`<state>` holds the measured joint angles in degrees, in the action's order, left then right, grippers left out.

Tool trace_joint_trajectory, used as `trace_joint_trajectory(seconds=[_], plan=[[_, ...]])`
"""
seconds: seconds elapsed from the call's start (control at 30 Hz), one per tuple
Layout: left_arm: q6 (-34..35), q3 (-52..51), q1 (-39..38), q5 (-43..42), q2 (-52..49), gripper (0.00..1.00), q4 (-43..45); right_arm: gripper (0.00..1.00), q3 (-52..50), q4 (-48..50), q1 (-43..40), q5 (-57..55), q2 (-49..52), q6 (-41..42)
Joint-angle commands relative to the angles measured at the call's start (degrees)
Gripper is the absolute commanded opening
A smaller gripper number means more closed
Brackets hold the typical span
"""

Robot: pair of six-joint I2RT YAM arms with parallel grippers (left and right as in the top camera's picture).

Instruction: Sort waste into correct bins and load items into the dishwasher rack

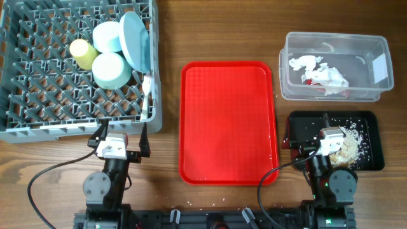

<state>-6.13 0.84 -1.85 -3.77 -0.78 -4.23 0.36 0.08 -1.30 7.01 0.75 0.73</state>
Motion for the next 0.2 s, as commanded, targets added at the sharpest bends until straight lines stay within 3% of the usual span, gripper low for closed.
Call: trace_joint_trajectory(seconds=[0.0, 0.17], plan=[[0.59, -0.5, 0.26, -0.26, 0.46, 1.0, 0.13, 1.0, -0.07, 0.28, -0.28, -0.79, 0.17, -0.72], [0.59, -0.5, 0.26, -0.26, 0.44, 1.0, 0.13, 1.0, -0.07, 0.28, -0.28, -0.79, 0.17, -0.68]])
